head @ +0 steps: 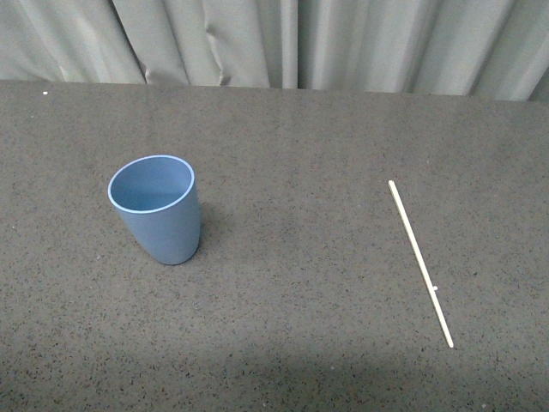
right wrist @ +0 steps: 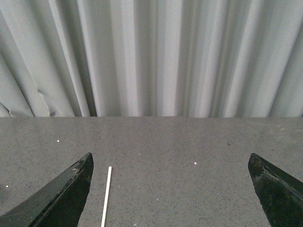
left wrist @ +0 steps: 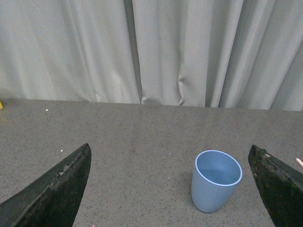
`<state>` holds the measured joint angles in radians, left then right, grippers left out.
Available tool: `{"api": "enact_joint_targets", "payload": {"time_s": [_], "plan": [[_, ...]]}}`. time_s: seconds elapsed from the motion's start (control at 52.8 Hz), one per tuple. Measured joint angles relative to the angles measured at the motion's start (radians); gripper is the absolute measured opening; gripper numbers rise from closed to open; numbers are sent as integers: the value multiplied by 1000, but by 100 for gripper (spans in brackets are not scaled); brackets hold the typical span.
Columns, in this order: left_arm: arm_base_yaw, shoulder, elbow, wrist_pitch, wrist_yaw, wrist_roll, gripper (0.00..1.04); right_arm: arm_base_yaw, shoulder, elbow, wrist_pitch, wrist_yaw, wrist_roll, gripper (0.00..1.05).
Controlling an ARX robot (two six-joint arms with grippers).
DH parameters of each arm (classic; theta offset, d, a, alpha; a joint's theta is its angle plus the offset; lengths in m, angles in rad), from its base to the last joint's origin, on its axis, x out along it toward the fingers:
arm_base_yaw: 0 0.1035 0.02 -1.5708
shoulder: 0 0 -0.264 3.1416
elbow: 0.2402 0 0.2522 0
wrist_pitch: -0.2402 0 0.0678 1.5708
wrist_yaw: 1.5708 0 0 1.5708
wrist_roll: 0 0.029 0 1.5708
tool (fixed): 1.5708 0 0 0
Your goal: Transfer chopsticks to blue cup
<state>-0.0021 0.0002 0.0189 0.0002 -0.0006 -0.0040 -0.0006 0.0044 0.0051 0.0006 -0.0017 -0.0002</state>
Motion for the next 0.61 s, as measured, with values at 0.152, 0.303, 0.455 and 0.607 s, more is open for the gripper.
{"api": "enact_joint_targets", "payload": {"time_s": [0.152,0.303,0.455,0.607], "plan": [[0,0,0,0,0,0,98,0,0,0,0,0,0,95],[0,0,0,0,0,0,98,0,0,0,0,0,0,95],[0,0,0,0,0,0,98,0,0,0,0,0,0,95],[0,0,0,0,0,0,98,0,0,0,0,0,0,95]]}}
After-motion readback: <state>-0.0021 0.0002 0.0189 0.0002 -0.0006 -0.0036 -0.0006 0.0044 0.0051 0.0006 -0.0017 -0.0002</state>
